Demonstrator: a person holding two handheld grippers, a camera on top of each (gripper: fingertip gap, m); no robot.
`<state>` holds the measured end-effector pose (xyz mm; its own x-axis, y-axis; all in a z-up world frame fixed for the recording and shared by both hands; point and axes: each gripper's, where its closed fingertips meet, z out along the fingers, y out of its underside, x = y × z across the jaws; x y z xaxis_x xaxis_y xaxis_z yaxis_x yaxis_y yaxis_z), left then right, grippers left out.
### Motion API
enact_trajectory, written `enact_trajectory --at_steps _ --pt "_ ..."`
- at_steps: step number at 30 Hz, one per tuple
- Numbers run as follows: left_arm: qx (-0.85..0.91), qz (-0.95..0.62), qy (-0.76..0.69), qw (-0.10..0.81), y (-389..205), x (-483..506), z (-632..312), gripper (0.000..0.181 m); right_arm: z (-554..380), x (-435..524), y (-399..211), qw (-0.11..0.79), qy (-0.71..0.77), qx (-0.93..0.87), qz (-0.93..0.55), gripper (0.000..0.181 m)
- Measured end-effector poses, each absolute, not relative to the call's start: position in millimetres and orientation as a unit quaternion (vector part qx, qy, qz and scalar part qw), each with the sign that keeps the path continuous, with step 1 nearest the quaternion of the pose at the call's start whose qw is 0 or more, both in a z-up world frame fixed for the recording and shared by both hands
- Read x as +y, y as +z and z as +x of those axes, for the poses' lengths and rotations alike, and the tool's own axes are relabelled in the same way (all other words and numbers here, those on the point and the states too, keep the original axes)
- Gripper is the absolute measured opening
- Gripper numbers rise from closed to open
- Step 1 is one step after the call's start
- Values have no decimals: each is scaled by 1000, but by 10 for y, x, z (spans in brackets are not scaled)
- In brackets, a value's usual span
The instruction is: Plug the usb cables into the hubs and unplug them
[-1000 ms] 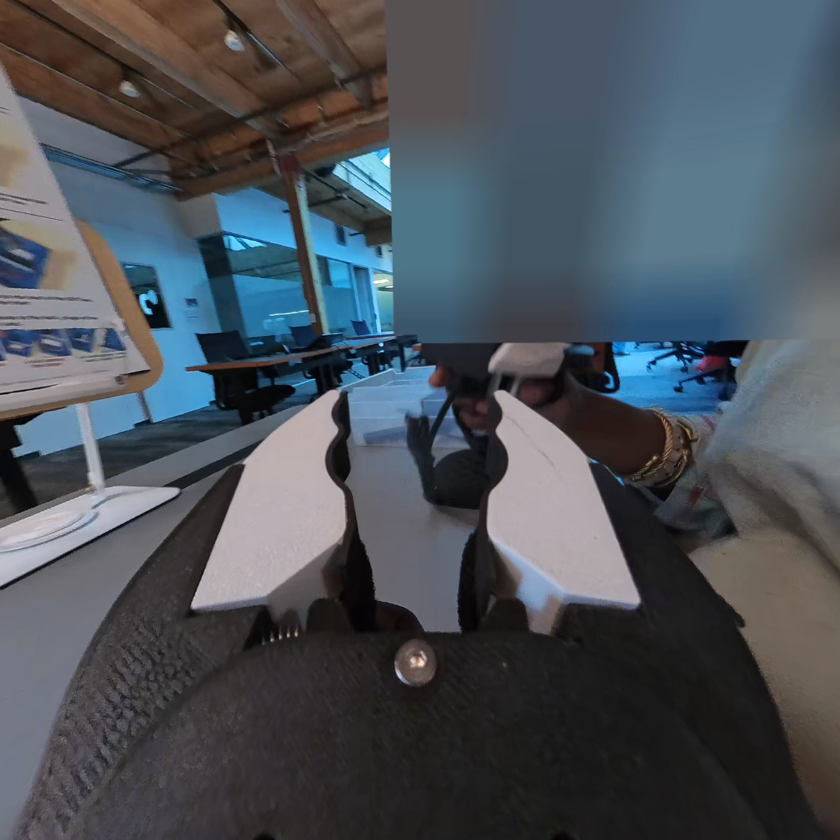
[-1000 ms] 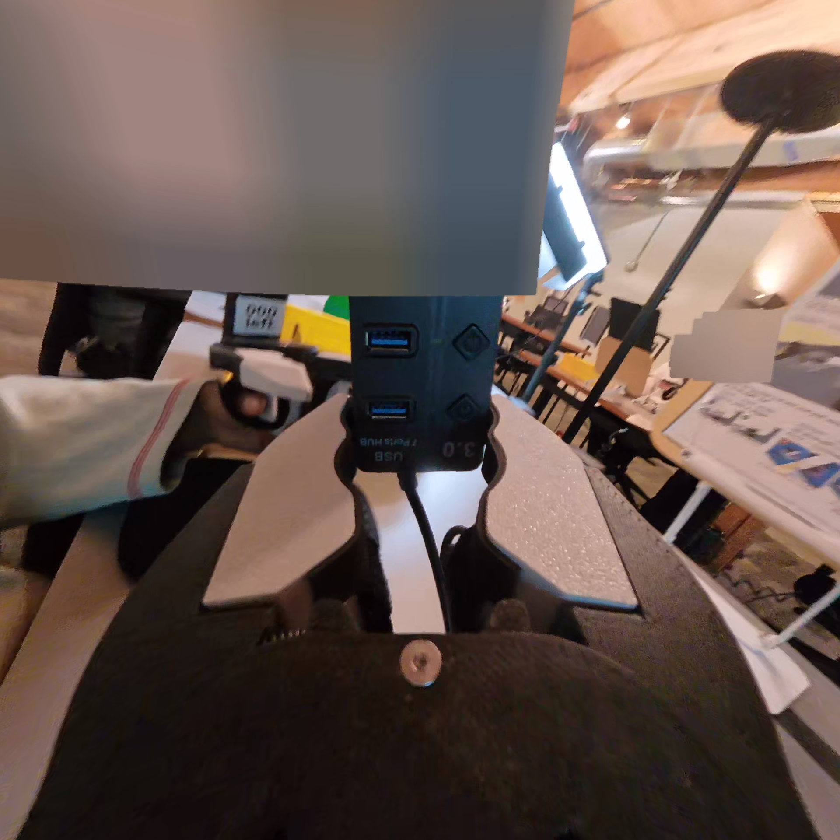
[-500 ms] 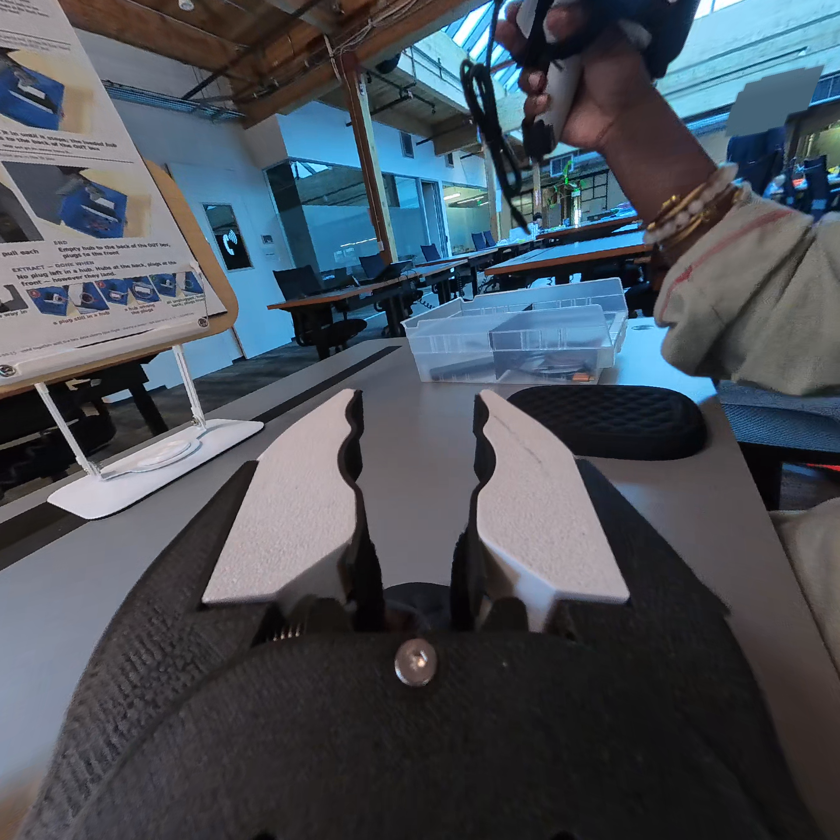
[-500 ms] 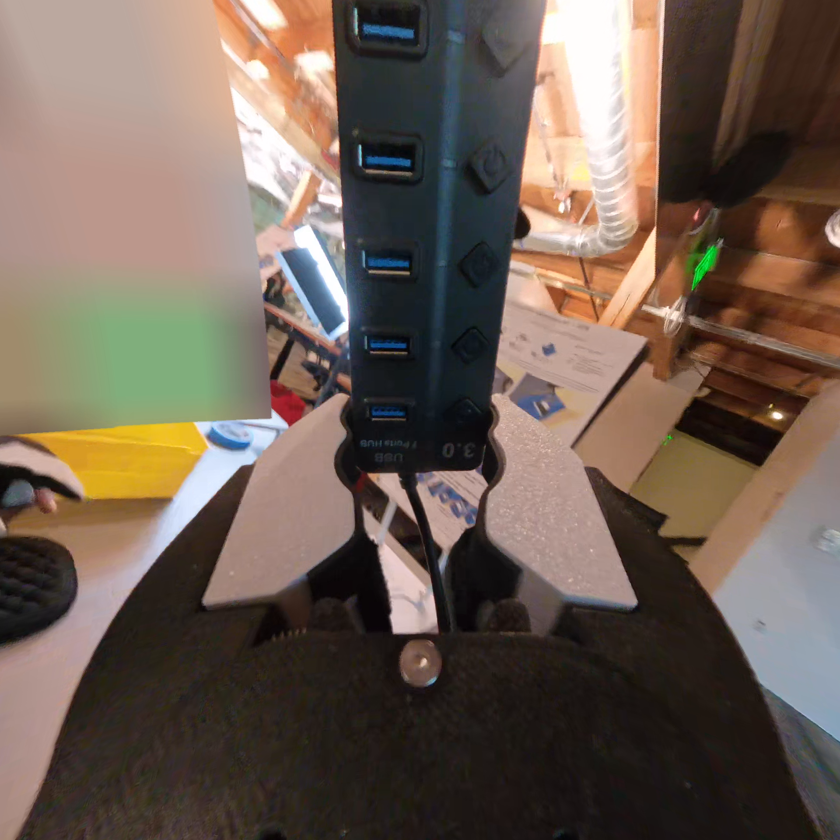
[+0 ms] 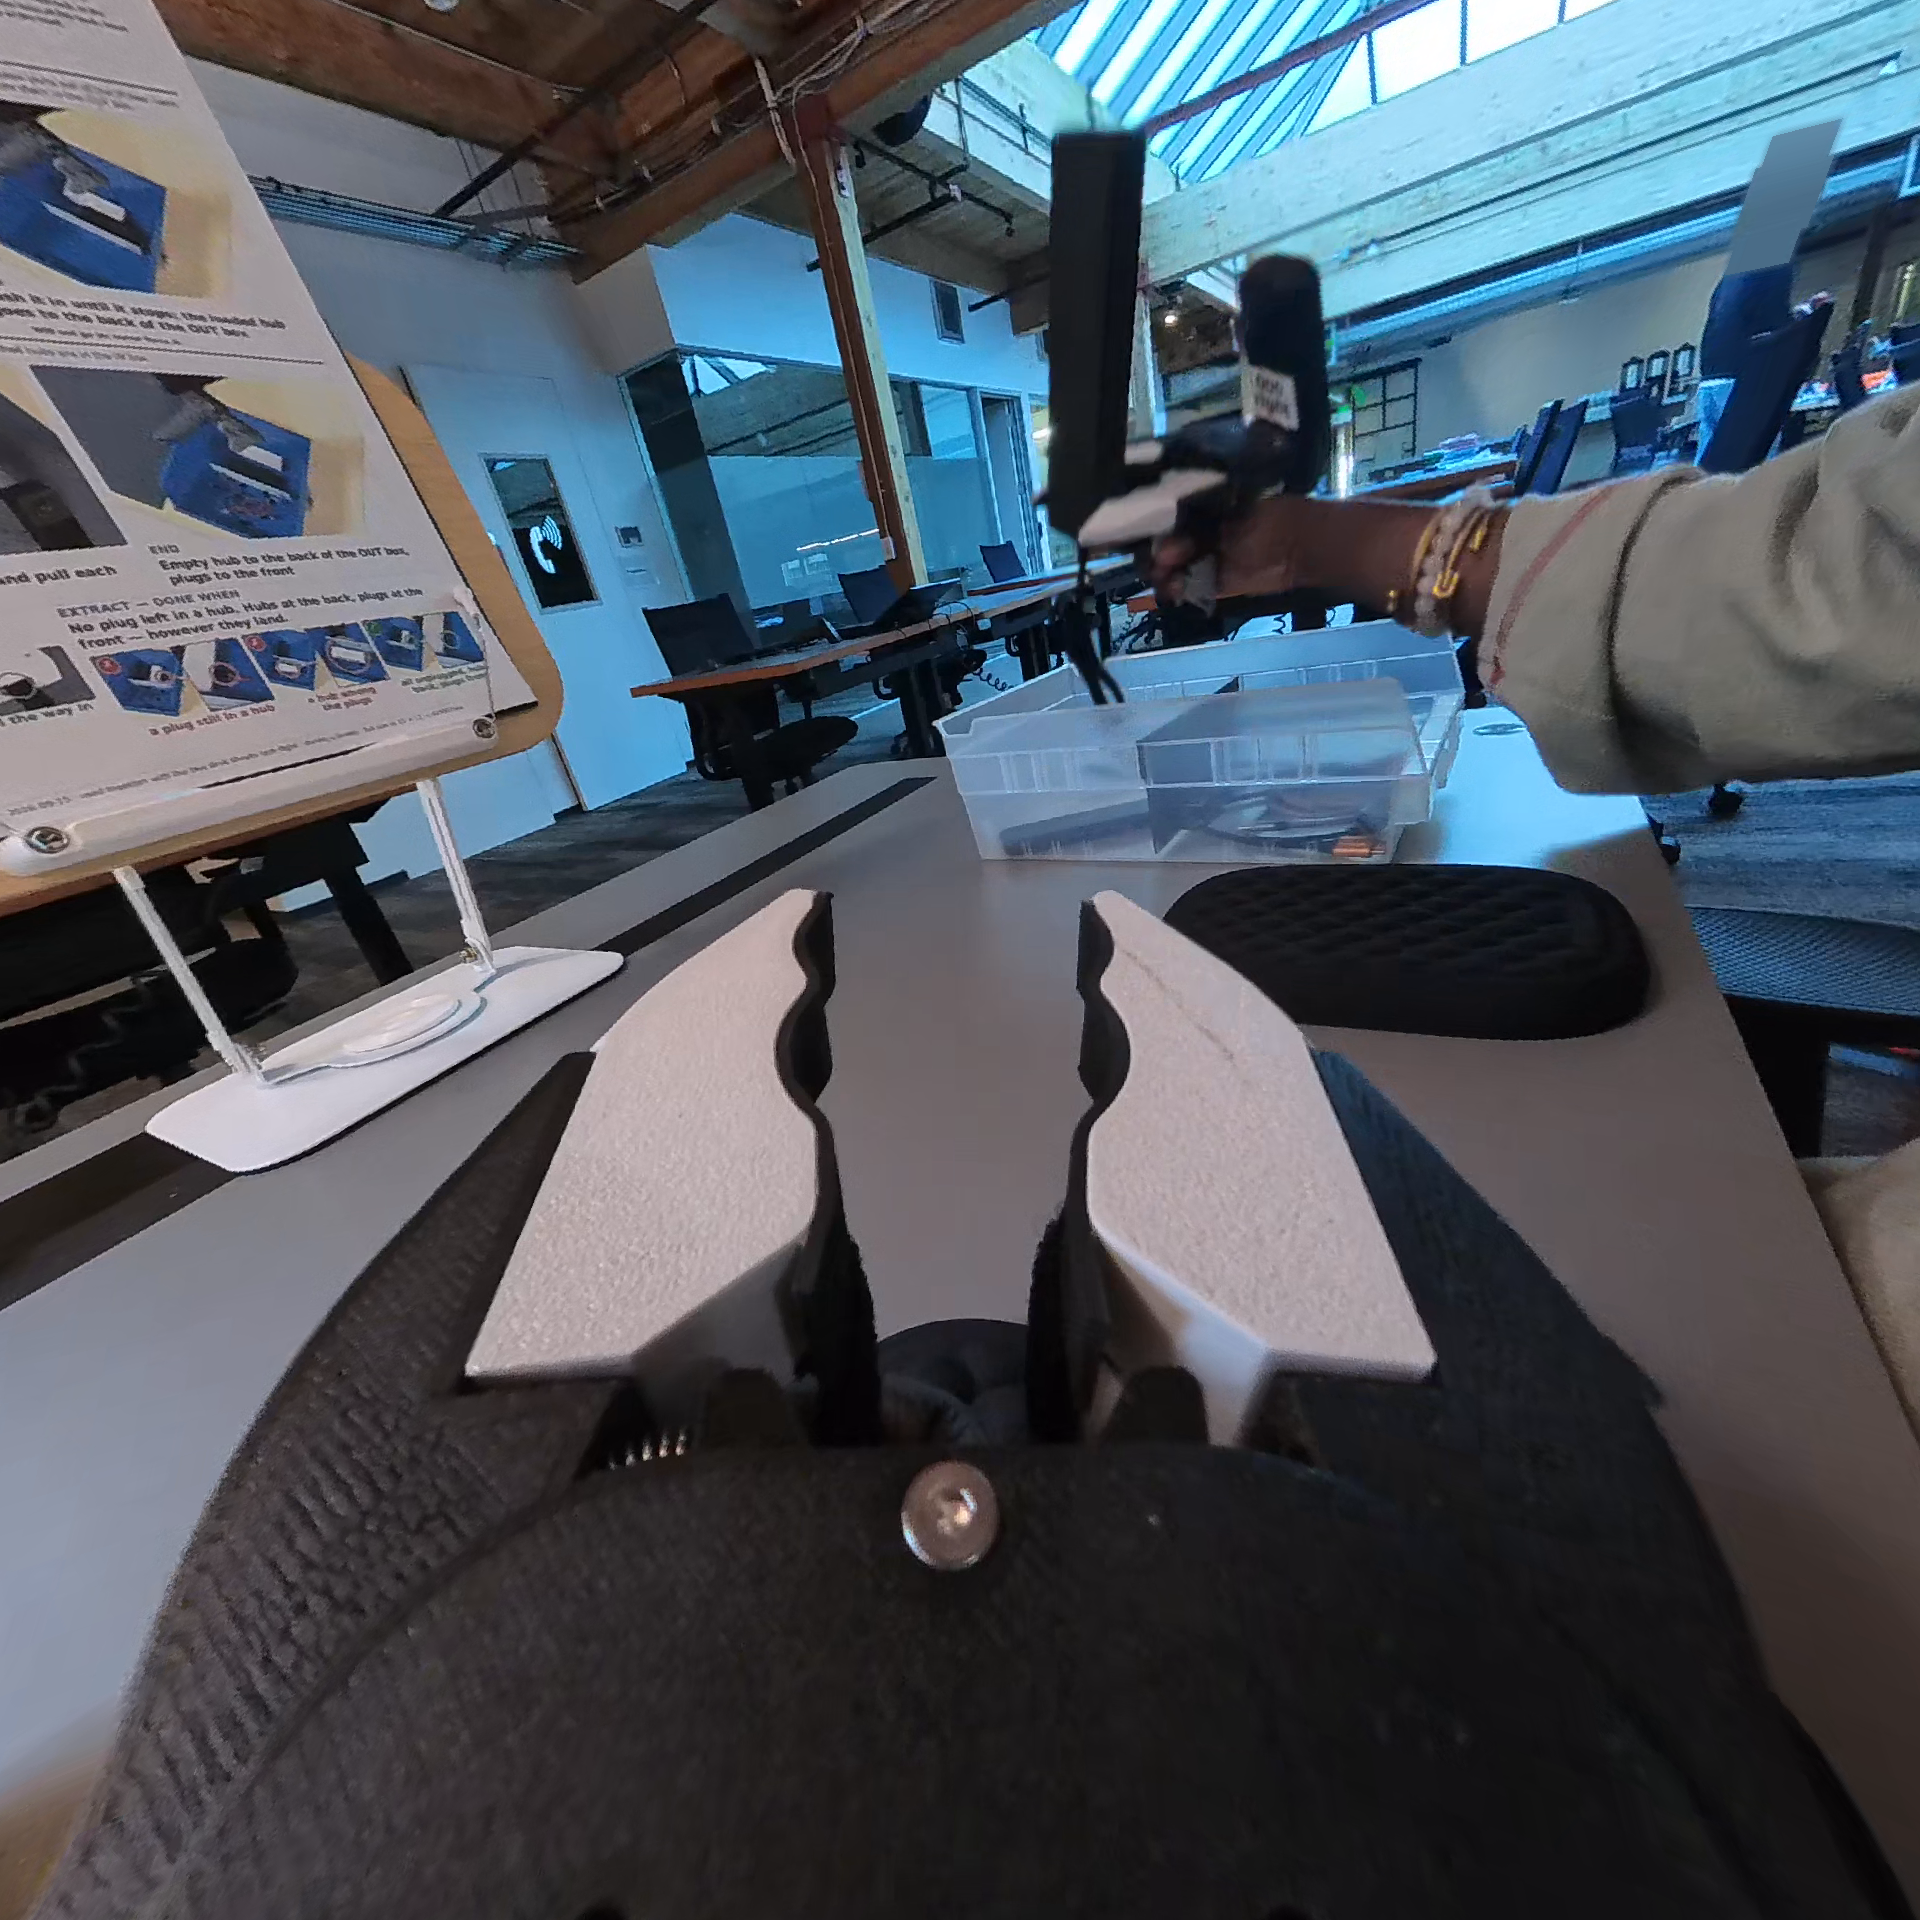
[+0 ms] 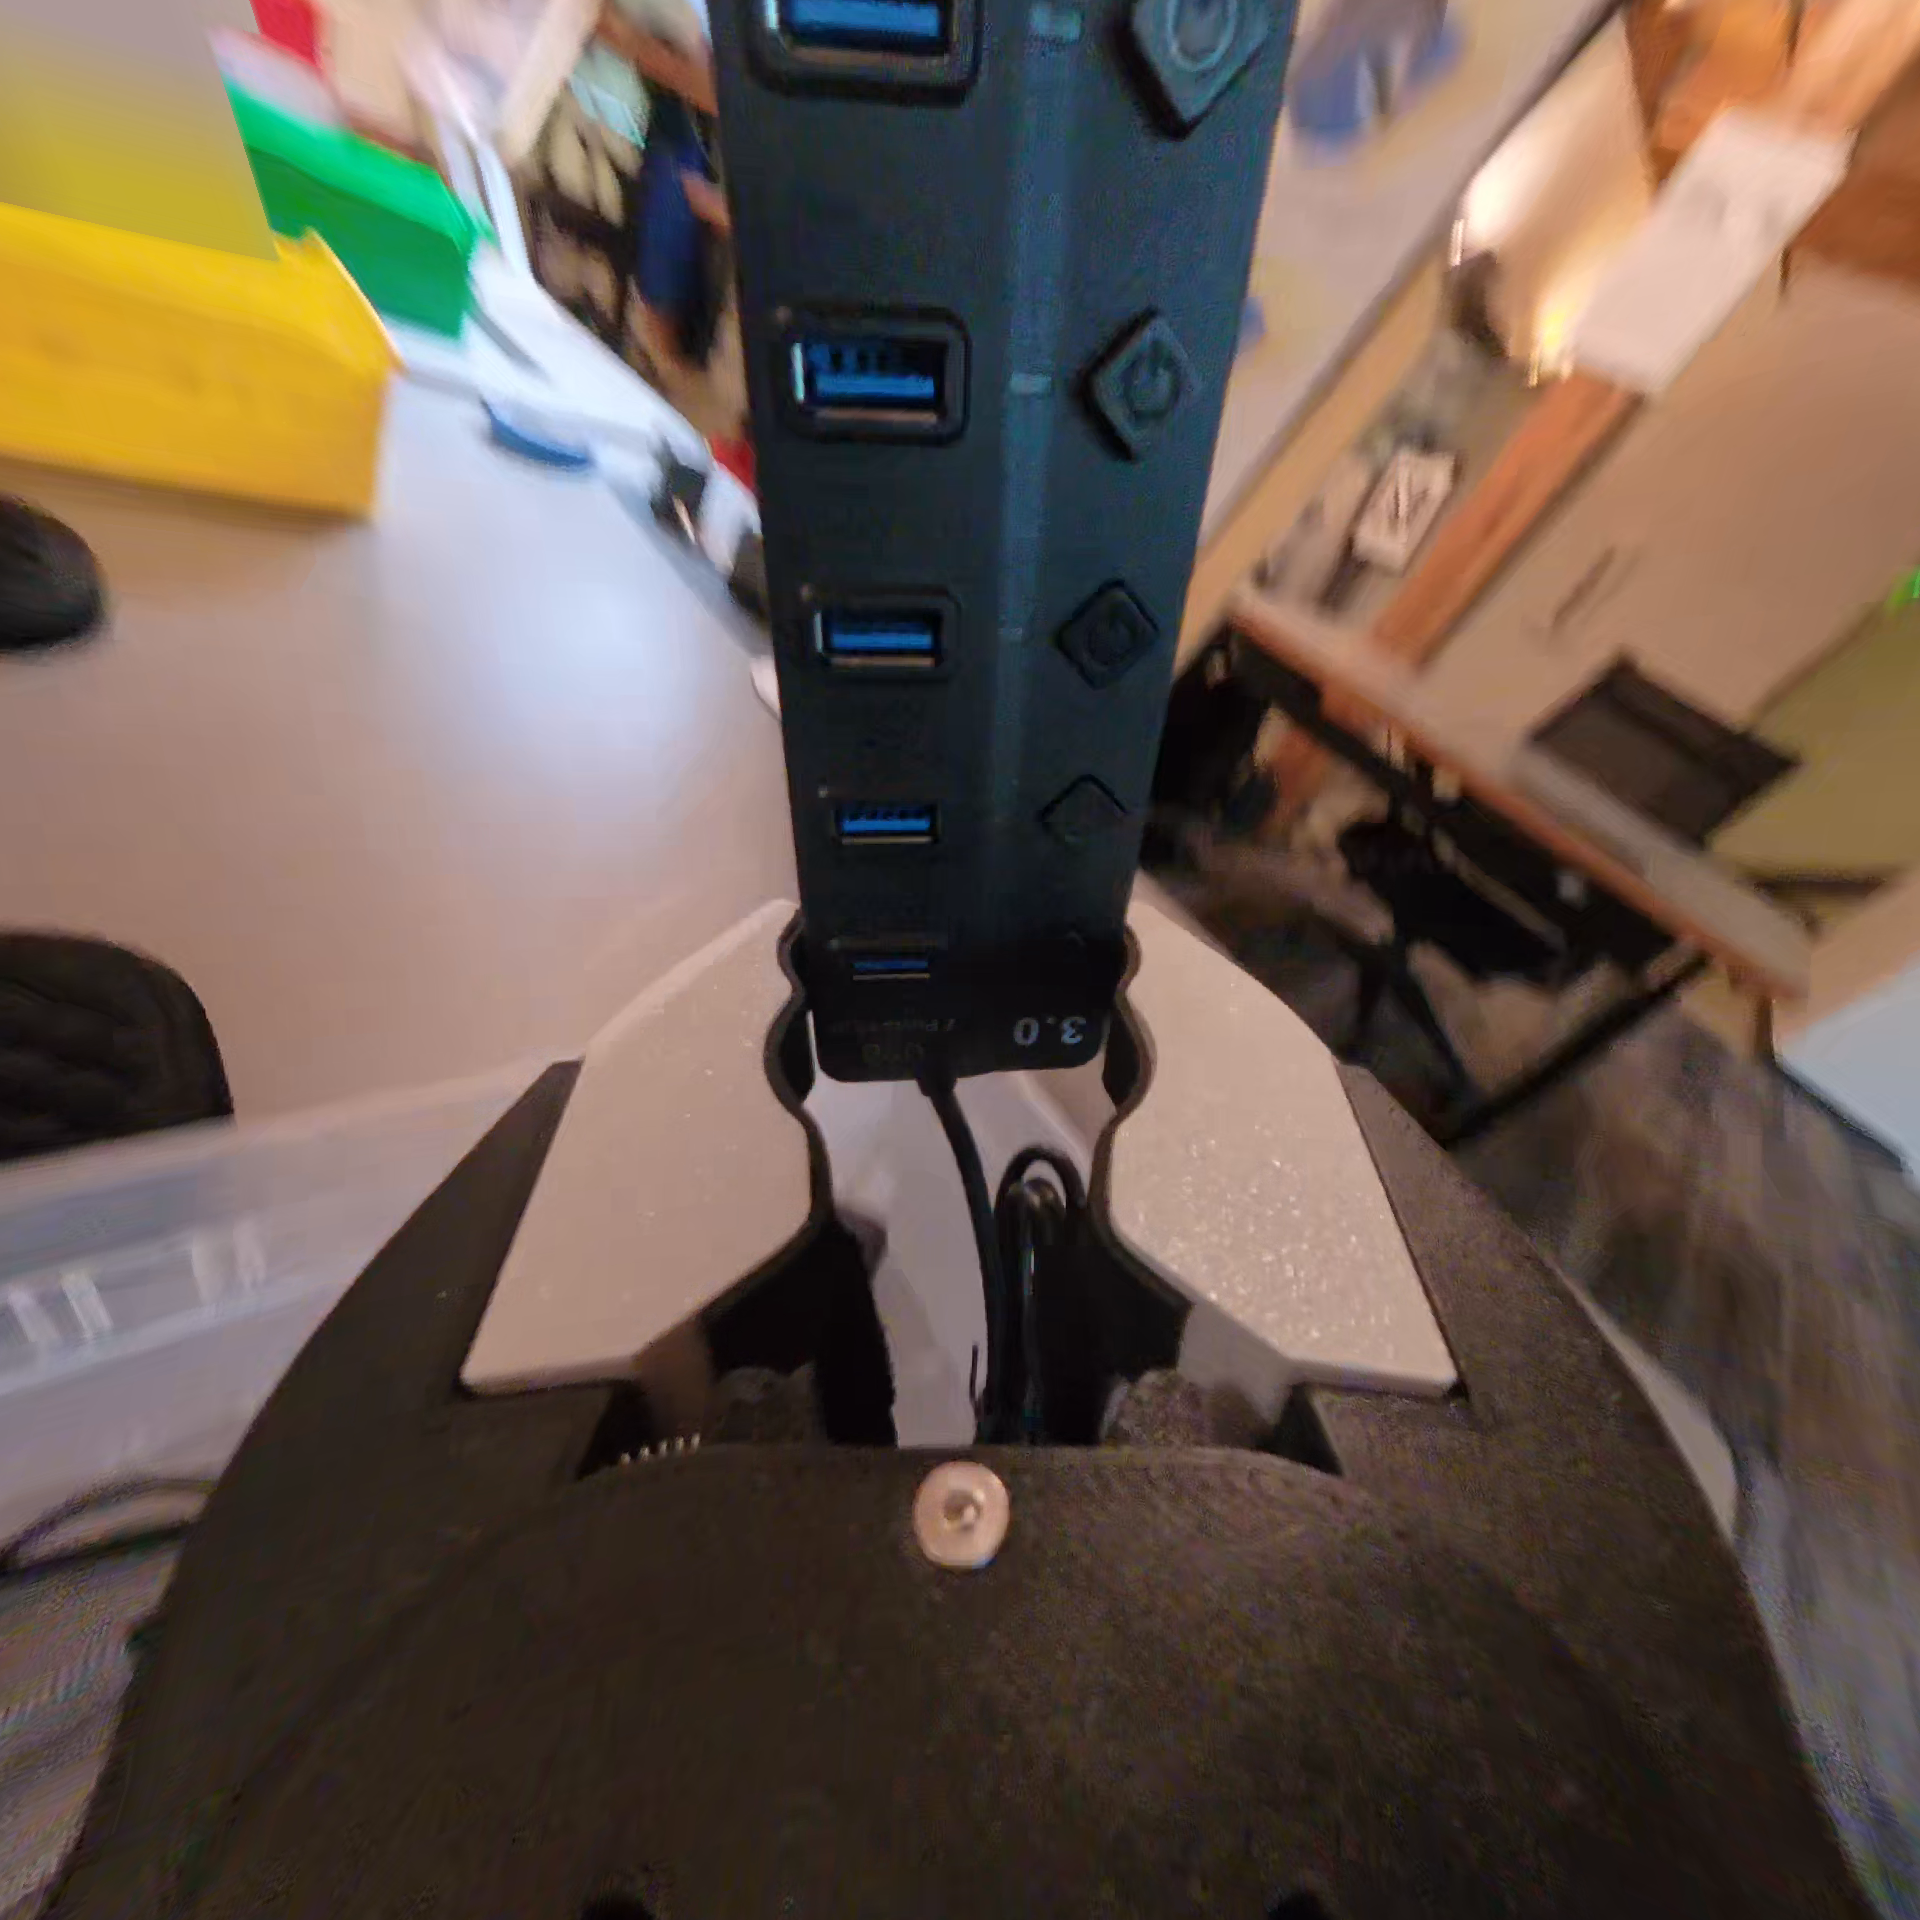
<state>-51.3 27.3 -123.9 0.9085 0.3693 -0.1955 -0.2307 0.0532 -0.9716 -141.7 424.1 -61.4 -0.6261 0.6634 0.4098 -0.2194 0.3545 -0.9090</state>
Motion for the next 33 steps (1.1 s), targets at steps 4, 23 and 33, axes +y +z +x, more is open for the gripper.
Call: enact_trajectory --at_steps 4,23,33 --pt "-54 -657 204 724 -1244 275 -518 45 -1445 4465 -1034 376 479 -756 -239 54" --pt "-48 -656 205 725 -1241 277 -494 45 -1544 4624 -1038 259 545 -680 -416 74" --pt "-43 -661 208 720 -1256 296 -484 45 -1497 4905 -1290 324 405 -733 -440 42"
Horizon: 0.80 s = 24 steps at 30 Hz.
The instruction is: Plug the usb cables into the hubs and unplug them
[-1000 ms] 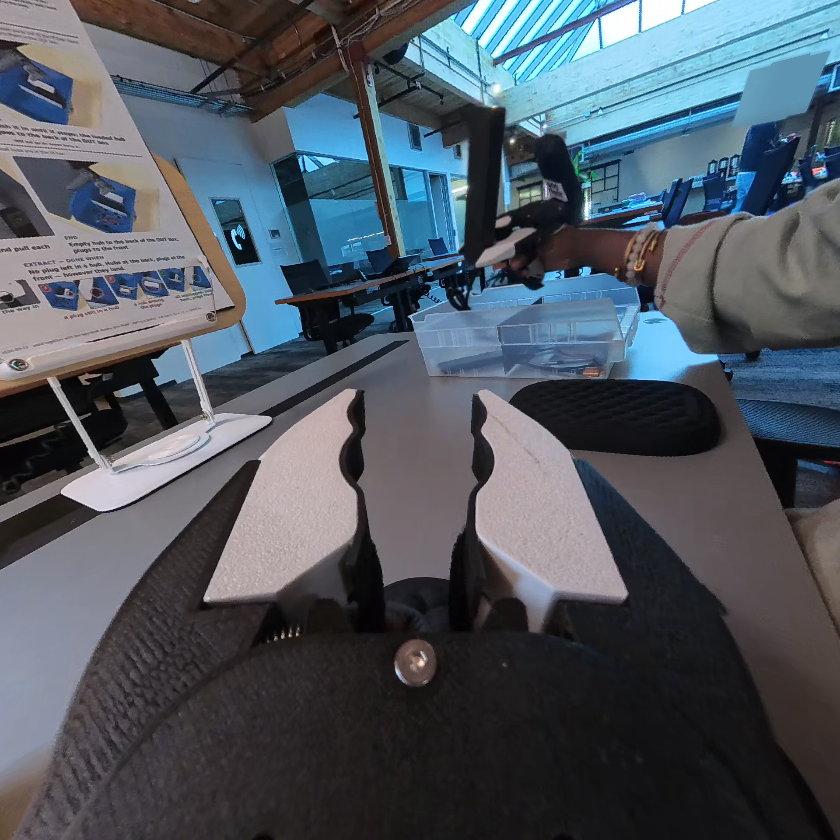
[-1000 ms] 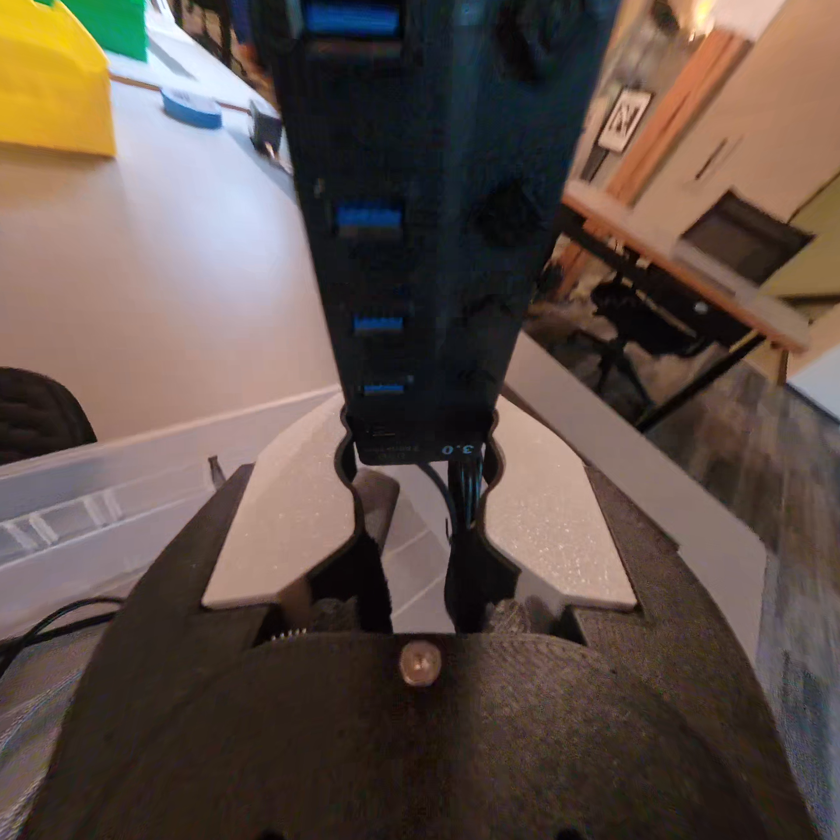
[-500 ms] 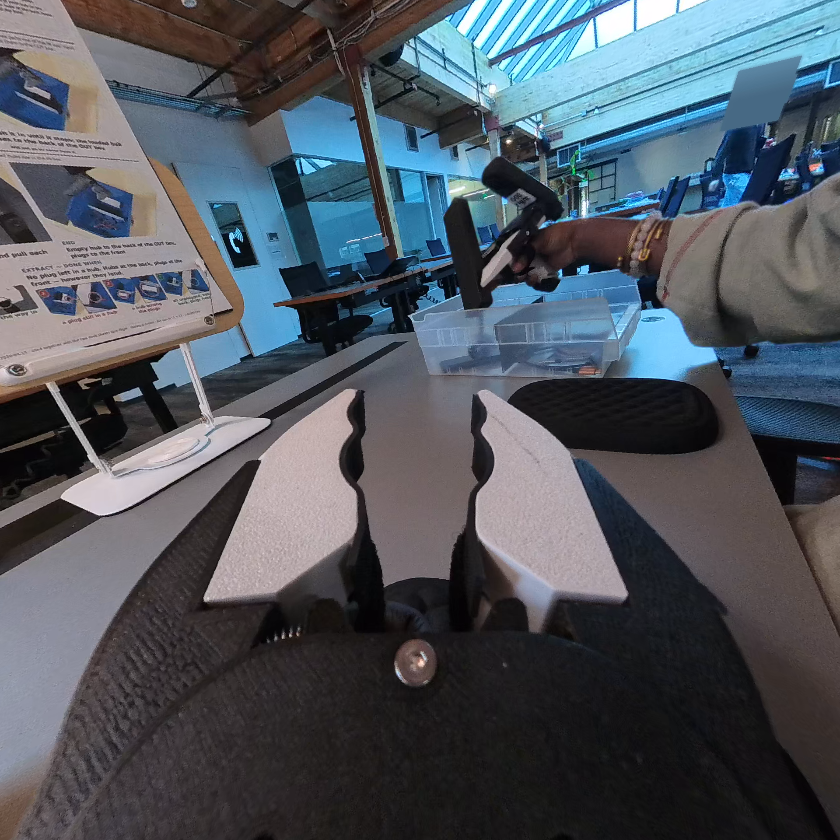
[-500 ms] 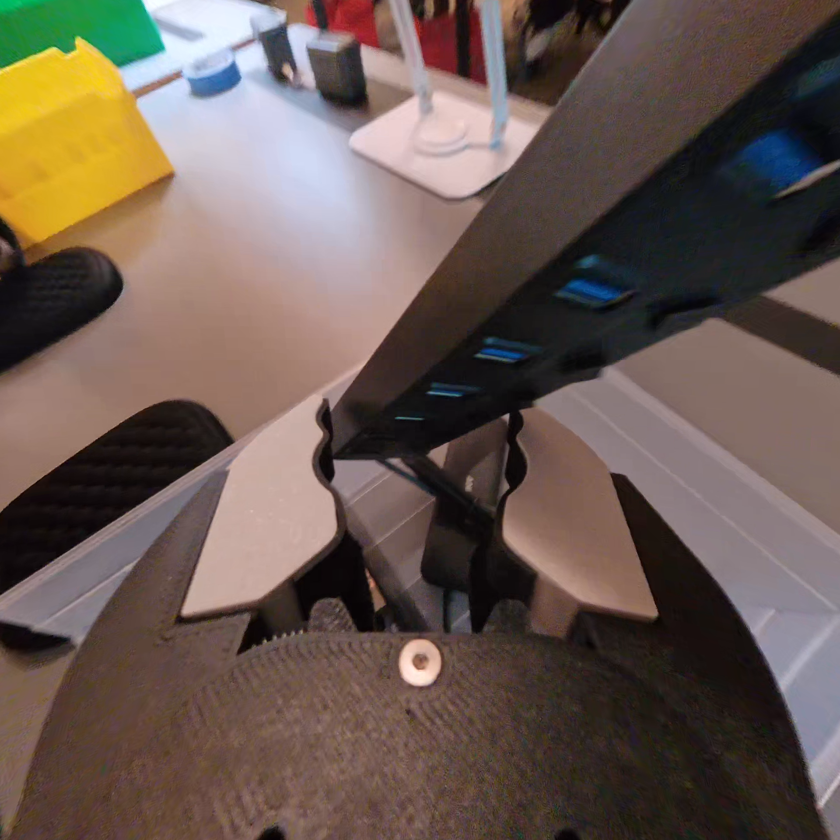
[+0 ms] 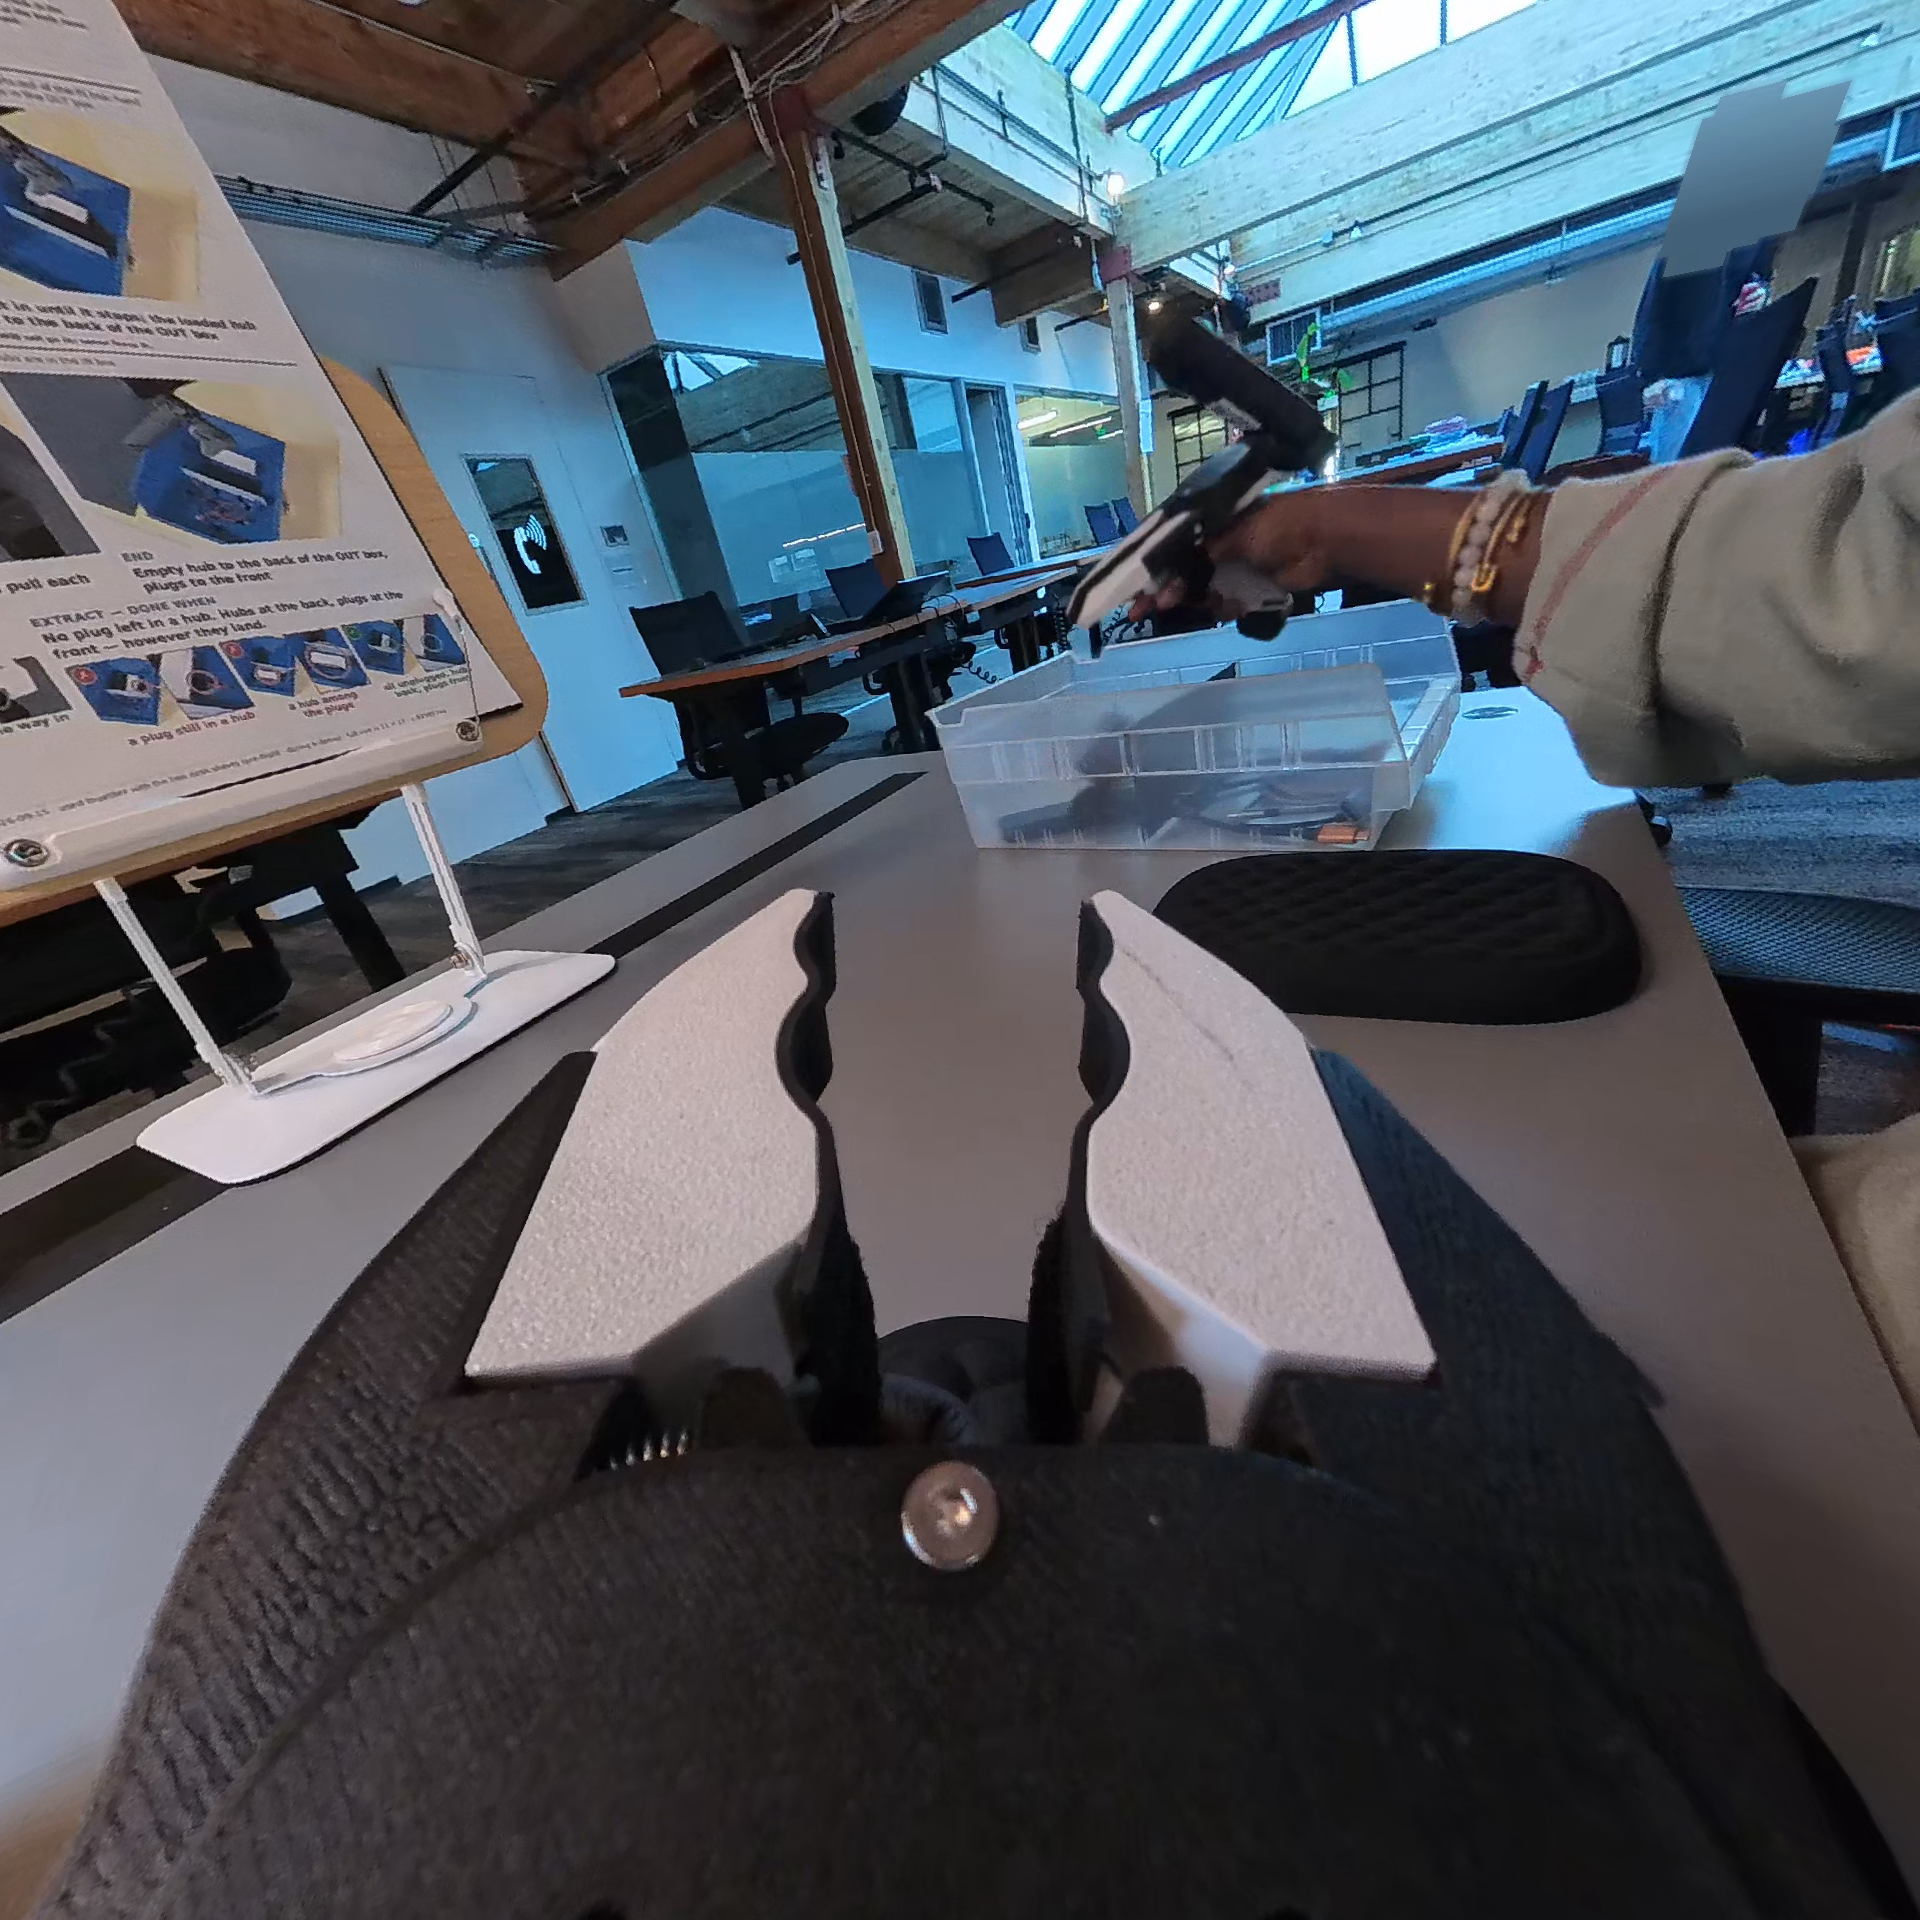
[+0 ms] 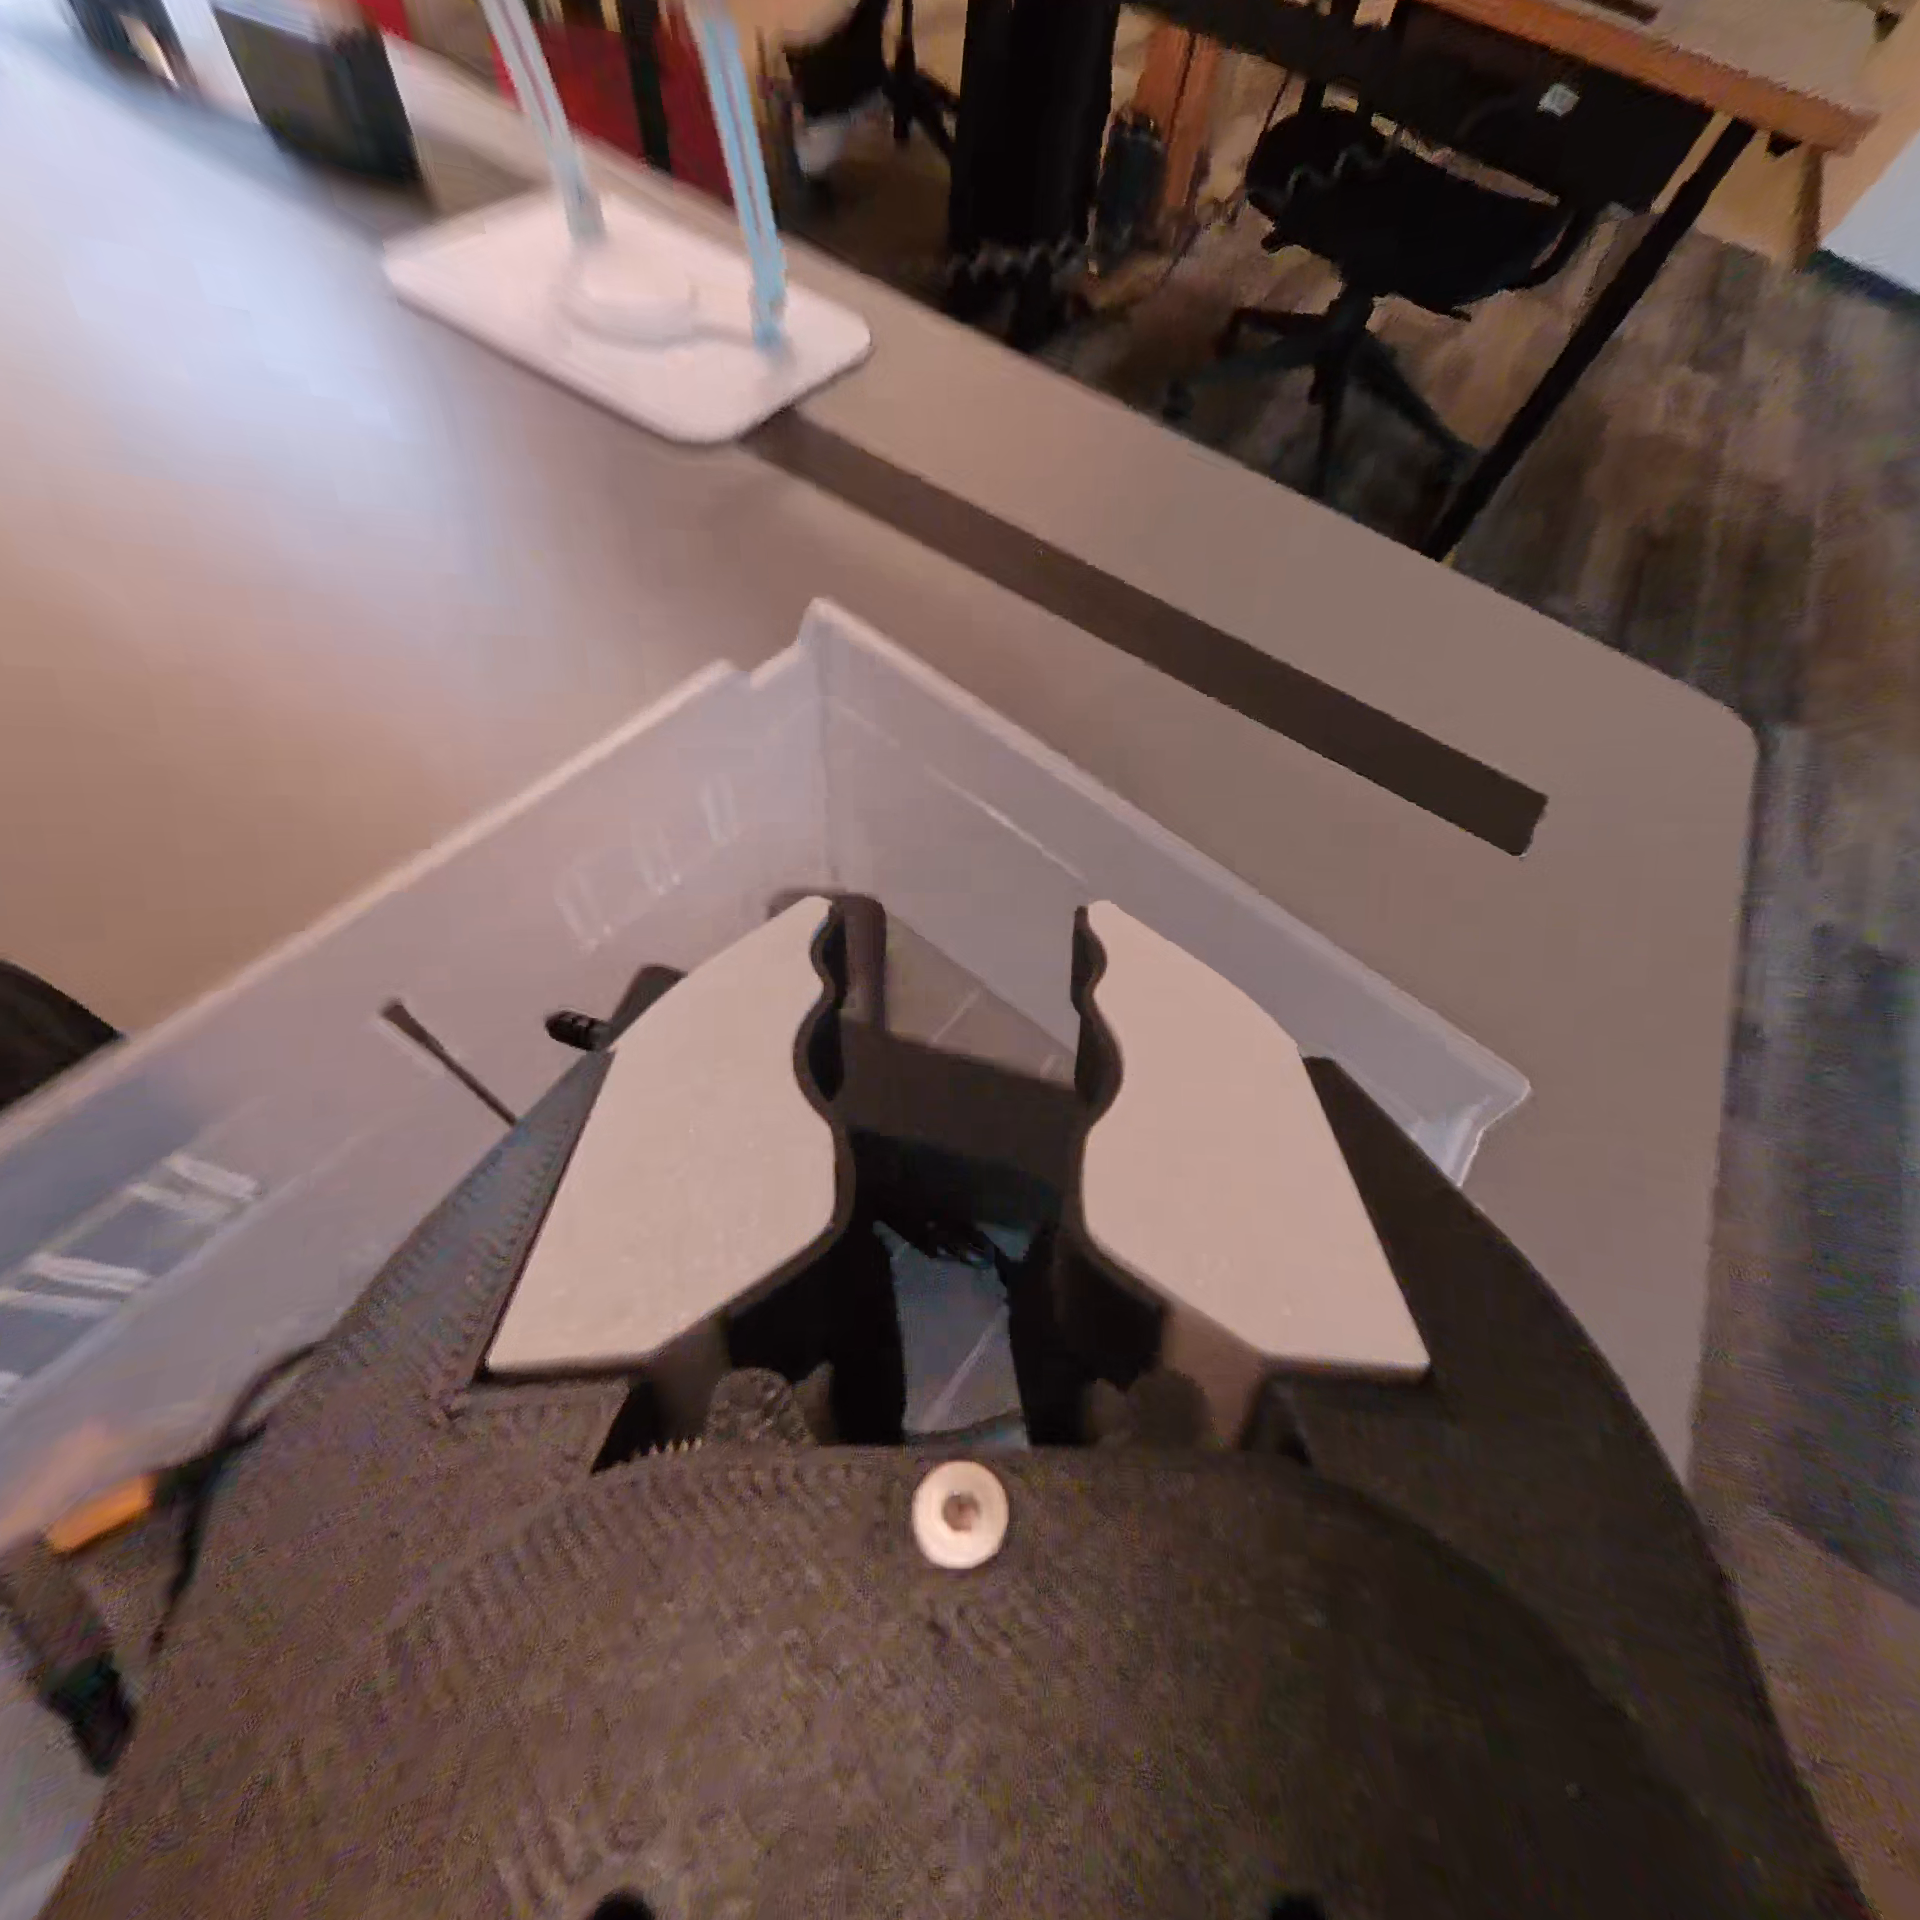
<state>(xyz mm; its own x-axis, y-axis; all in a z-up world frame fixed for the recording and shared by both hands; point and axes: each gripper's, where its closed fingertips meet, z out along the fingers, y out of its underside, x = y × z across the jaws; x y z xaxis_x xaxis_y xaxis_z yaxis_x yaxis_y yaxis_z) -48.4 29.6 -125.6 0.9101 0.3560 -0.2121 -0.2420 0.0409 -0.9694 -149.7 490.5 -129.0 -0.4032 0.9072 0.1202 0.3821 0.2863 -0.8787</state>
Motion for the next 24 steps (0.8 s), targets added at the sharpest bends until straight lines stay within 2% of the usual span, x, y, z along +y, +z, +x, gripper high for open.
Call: enact_trajectory --at_steps 4,7,11,13,17,21,22,24 --pt "-46 -659 210 721 -1248 291 -491 45 -1462 4910 -1664 335 274 -790 -435 43" --pt "-48 -656 213 722 -1240 282 -500 45 -1431 4778 -1558 365 286 -768 -441 45" --pt "-50 -657 215 721 -1244 283 -507 45 -1056 4353 -1141 421 346 -712 -443 98" --pt "-50 -657 217 720 -1245 283 -509 45 -733 4081 -1109 408 366 -707 -447 111" --pt "-54 -654 223 721 -1234 274 -519 45 -157 3628 -1345 350 377 -715 -473 105" --pt "-59 -651 234 720 -1217 258 -544 45 43 3549 -1890 278 279 -752 -528 95" --pt "-58 -650 236 720 -1210 256 -546 45 21 3605 -2012 270 244 -758 -540 86" --pt "-56 -649 242 719 -1207 251 -547 45 -34 3636 -2202 255 204 -776 -539 50"
